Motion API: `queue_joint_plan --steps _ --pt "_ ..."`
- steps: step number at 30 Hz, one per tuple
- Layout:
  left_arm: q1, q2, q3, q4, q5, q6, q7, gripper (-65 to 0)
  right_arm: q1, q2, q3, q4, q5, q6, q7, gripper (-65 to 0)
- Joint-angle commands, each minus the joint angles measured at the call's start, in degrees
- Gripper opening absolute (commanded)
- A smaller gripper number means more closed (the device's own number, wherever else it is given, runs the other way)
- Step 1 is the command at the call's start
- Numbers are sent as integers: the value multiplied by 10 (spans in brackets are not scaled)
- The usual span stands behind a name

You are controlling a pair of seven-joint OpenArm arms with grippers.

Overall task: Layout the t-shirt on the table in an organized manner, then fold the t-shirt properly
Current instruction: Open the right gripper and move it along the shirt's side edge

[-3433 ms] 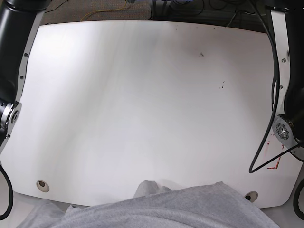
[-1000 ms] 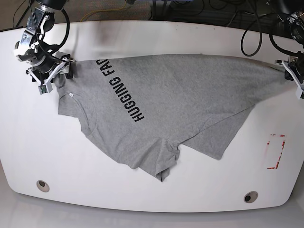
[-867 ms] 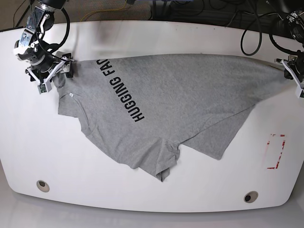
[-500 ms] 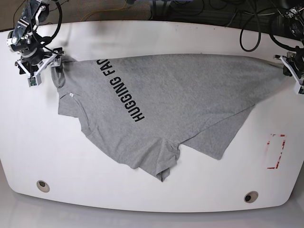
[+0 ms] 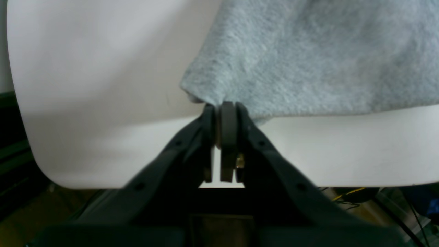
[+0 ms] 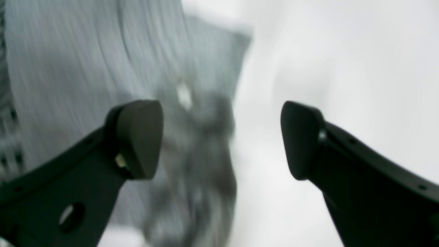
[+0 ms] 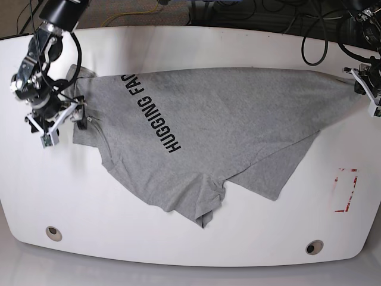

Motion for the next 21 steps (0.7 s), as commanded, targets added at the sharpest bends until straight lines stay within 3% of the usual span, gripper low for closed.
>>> queue_joint_plan --steps 1,8,16,21 --pt "-3 -12 -4 10 -1 -1 -6 -642 52 23 -22 -35 4 2 11 -140" --pt "-4 -12 -5 10 -1 -1 -6 -642 182 44 -97 -207 3 2 48 -140" --pt "-8 -12 -1 10 -1 -1 -6 -642 298 69 -213 -426 3 3 184 -140" --pt "-8 -12 -1 10 -2 -1 -6 -642 349 69 -252 -534 3 3 255 -140"
